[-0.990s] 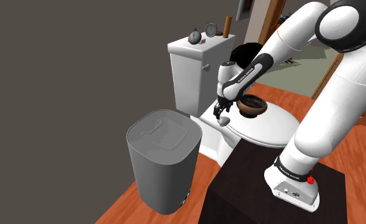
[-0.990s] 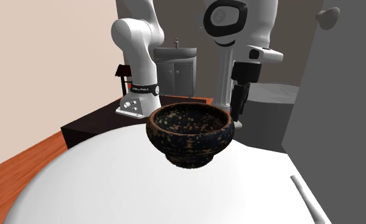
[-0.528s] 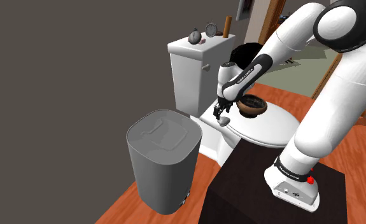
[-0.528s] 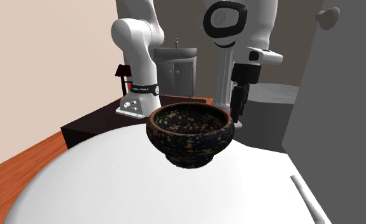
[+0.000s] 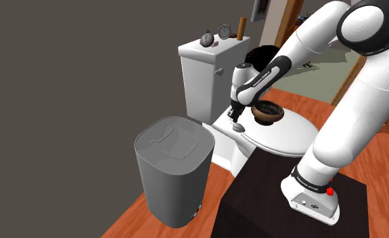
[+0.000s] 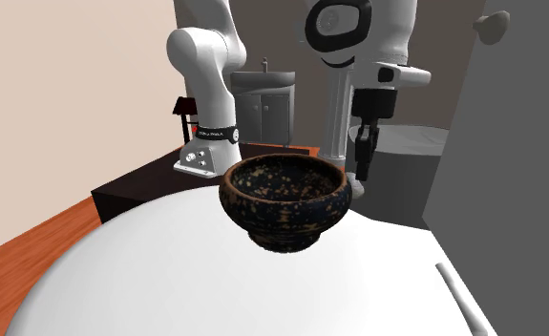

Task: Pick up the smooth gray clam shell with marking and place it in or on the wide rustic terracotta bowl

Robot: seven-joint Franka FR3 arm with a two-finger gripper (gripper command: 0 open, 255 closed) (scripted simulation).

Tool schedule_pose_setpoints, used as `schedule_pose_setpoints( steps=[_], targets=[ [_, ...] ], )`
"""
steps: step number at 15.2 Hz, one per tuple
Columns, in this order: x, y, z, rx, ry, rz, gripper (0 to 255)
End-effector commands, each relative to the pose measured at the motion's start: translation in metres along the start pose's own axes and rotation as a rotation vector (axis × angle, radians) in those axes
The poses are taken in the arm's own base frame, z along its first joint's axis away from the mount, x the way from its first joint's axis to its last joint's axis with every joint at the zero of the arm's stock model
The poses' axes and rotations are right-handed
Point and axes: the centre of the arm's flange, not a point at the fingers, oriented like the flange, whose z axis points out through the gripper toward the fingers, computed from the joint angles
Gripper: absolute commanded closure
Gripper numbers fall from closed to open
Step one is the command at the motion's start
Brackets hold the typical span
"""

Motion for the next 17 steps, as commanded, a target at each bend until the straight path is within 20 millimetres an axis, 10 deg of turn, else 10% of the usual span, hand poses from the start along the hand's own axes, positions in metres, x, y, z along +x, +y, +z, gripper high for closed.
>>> schedule_pose_setpoints(
  steps=[1, 2, 3, 5, 17],
  targets=[
    [-0.006, 0.003, 0.006, -0.002, -0.049, 0.001, 255],
    [-0.001, 0.001, -0.001, -0.001, -0.012, -0.001, 255],
    [-0.001, 0.001, -0.001, -0.001, -0.012, -0.001, 0],
    [0.016, -0.056, 0.009, -0.270, -0.191, 0.215, 0],
    [0.007, -0.047, 0.046, -0.270, -0.191, 0.215, 0]
  ],
)
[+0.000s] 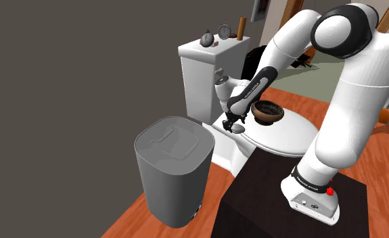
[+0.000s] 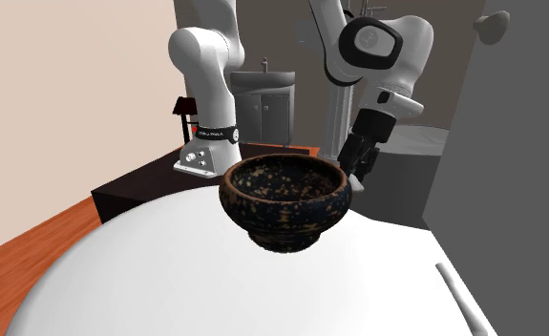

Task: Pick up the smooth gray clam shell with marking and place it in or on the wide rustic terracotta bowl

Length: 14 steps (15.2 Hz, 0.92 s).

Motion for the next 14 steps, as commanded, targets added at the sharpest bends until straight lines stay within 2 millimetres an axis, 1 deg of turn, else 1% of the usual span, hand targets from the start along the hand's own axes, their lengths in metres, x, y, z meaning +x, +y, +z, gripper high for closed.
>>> schedule_pose_setpoints(
  steps=[1, 4, 5, 14],
  targets=[
    [-0.0001, 0.0000, 0.0002, 0.000, 0.000, 0.000, 0],
    [-0.0001, 0.0000, 0.0002, 0.000, 0.000, 0.000, 0],
    [-0.0001, 0.0000, 0.0002, 0.000, 0.000, 0.000, 255],
    [-0.0001, 0.0000, 0.0002, 0.000, 0.000, 0.000, 255]
  ],
)
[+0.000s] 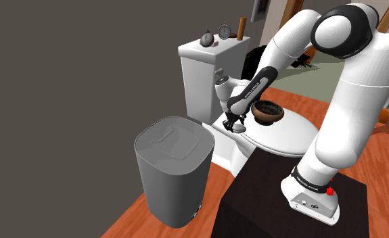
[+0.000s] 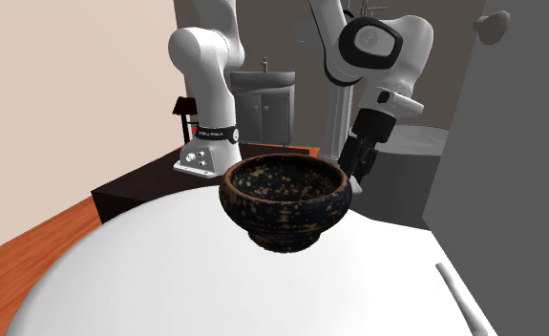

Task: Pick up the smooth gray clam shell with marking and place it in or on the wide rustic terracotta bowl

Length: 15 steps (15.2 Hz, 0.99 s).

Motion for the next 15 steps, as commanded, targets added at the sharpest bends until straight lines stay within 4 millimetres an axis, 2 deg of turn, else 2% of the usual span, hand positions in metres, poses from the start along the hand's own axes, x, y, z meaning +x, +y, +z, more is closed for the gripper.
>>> schedule_pose_setpoints(
  steps=[1, 15],
  targets=[
    [-0.001, 0.002, -0.004, 0.000, -0.001, 0.000, 255],
    [-0.008, 0.033, -0.071, 0.000, -0.001, 0.000, 255]
  ],
)
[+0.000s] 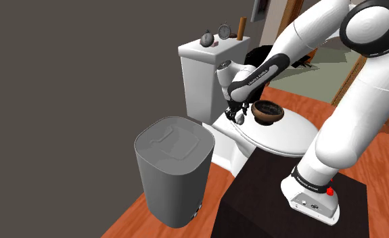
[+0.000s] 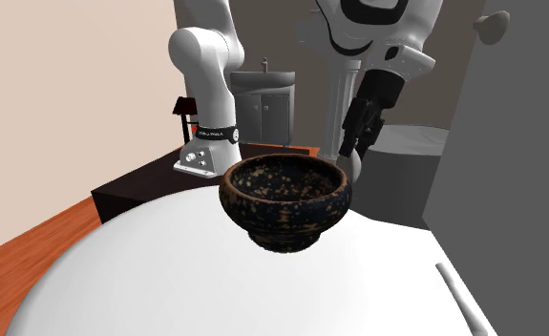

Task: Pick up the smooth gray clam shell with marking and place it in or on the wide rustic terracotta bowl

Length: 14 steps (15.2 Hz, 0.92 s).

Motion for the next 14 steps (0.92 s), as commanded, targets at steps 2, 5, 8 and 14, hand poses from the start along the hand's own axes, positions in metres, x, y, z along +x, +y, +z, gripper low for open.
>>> schedule_pose_setpoints(
  steps=[2, 5, 8, 14],
  targets=[
    [-0.003, 0.007, -0.016, 0.000, 0.000, 0.000, 255],
    [-0.004, 0.013, -0.030, 0.000, 0.000, 0.000, 255],
    [-0.006, 0.020, -0.044, 0.000, 0.000, 0.000, 255],
    [-0.009, 0.033, -0.073, 0.000, 0.000, 0.000, 255]
  ],
)
